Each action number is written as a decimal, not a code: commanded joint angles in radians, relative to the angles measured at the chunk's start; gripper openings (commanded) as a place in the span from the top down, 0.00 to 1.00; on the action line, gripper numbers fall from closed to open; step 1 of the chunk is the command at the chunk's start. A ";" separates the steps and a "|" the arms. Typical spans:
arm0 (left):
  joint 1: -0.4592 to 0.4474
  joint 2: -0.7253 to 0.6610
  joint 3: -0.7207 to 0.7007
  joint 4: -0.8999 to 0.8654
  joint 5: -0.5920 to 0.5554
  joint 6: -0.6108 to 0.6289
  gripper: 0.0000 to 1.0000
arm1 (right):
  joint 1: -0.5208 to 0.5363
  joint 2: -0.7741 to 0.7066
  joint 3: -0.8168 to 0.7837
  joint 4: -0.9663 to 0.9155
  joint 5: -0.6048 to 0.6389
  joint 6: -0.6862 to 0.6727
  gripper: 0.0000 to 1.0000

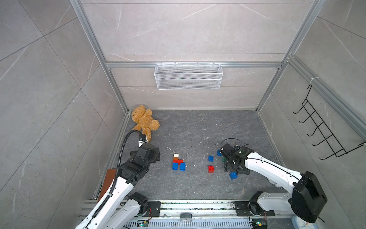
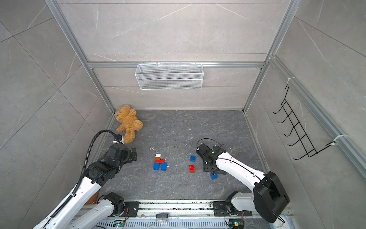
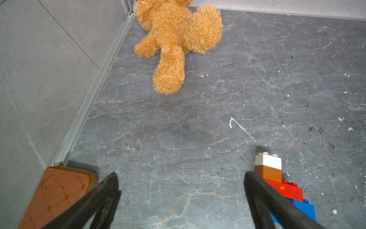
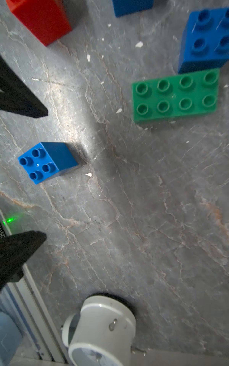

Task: Assemble the letter h with lego
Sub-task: Move the lego brick at the center of the board.

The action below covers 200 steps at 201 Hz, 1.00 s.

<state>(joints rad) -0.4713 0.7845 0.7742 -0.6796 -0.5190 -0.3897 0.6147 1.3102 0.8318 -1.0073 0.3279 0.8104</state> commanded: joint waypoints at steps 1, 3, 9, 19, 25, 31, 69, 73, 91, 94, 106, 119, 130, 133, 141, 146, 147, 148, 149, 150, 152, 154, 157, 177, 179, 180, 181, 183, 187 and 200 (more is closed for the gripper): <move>0.000 -0.004 0.022 0.013 0.004 0.016 0.00 | -0.025 0.006 -0.036 0.065 -0.055 0.009 0.12; -0.001 -0.003 0.021 0.013 0.005 0.016 0.00 | -0.026 0.011 -0.040 0.069 -0.060 0.008 0.12; 0.000 -0.001 0.022 0.013 0.005 0.018 0.00 | -0.027 0.022 -0.047 0.081 -0.074 0.009 0.12; -0.001 0.003 0.022 0.013 0.006 0.018 0.00 | -0.027 0.037 -0.059 0.099 -0.091 0.010 0.12; -0.001 0.005 0.022 0.012 0.007 0.018 0.00 | -0.027 0.039 -0.069 0.116 -0.104 0.011 0.12; -0.001 0.007 0.023 0.014 0.007 0.018 0.00 | -0.027 0.037 -0.082 0.135 -0.119 0.012 0.13; -0.001 0.020 0.025 0.018 0.010 0.021 0.00 | -0.027 0.034 -0.118 0.195 -0.159 0.007 0.14; -0.002 0.021 0.024 0.017 0.008 0.021 0.00 | -0.027 0.036 -0.120 0.196 -0.161 0.006 0.14; 0.000 0.023 0.025 0.016 0.010 0.021 0.00 | -0.027 0.052 -0.126 0.207 -0.168 0.008 0.14; -0.001 0.022 0.025 0.017 0.009 0.022 0.00 | -0.027 0.055 -0.127 0.212 -0.171 0.008 0.15; -0.002 0.022 0.025 0.016 0.009 0.021 0.00 | -0.027 0.065 -0.136 0.224 -0.182 0.007 0.16; -0.001 0.022 0.024 0.016 0.007 0.021 0.00 | -0.027 0.069 -0.144 0.236 -0.189 0.011 0.16; -0.001 0.024 0.022 0.018 0.008 0.022 0.00 | -0.027 0.064 -0.150 0.243 -0.198 0.013 0.17; 0.000 0.024 0.023 0.018 0.007 0.023 0.00 | -0.027 0.063 -0.153 0.244 -0.201 0.014 0.17; -0.001 0.027 0.023 0.018 0.008 0.023 0.00 | -0.027 0.057 -0.157 0.247 -0.212 0.017 0.18; -0.001 0.029 0.025 0.018 0.008 0.022 0.00 | -0.027 0.053 -0.159 0.248 -0.219 0.018 0.18; -0.002 0.030 0.024 0.018 0.006 0.023 0.00 | -0.026 0.052 -0.160 0.249 -0.220 0.018 0.18; -0.002 0.030 0.025 0.018 0.007 0.022 0.00 | -0.026 0.050 -0.161 0.249 -0.222 0.018 0.18; -0.001 0.030 0.025 0.018 0.007 0.022 0.00 | -0.026 0.050 -0.161 0.249 -0.223 0.019 0.18; -0.001 0.031 0.025 0.017 0.008 0.022 0.00 | -0.026 0.048 -0.162 0.250 -0.223 0.019 0.19; -0.001 0.031 0.025 0.017 0.008 0.022 0.00 | -0.026 0.046 -0.164 0.252 -0.226 0.020 0.19; -0.002 0.032 0.025 0.017 0.008 0.022 0.00 | -0.025 0.044 -0.164 0.252 -0.227 0.020 0.19; 0.000 0.033 0.026 0.017 0.008 0.023 0.00 | -0.026 0.040 -0.167 0.252 -0.229 0.021 0.19; 0.000 0.036 0.027 0.018 0.008 0.023 0.00 | -0.023 0.013 -0.178 0.259 -0.239 0.024 0.25; -0.001 0.036 0.027 0.018 0.007 0.024 0.00 | -0.023 0.010 -0.180 0.260 -0.239 0.024 0.25; -0.001 0.036 0.026 0.017 0.007 0.024 0.00 | -0.023 0.009 -0.180 0.260 -0.240 0.024 0.25; -0.001 0.036 0.026 0.017 0.008 0.025 0.00 | -0.023 0.008 -0.180 0.262 -0.239 0.025 0.25; 0.000 0.036 0.026 0.017 0.006 0.024 0.00 | -0.022 0.006 -0.181 0.262 -0.241 0.025 0.26; -0.001 0.036 0.026 0.017 0.007 0.024 0.00 | -0.021 0.003 -0.182 0.263 -0.242 0.026 0.27; -0.001 0.038 0.026 0.018 0.008 0.024 0.00 | -0.020 0.004 -0.182 0.264 -0.242 0.023 0.28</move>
<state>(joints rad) -0.4713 0.8215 0.7742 -0.6792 -0.5133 -0.3889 0.5888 1.3361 0.6594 -0.7536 0.0998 0.8192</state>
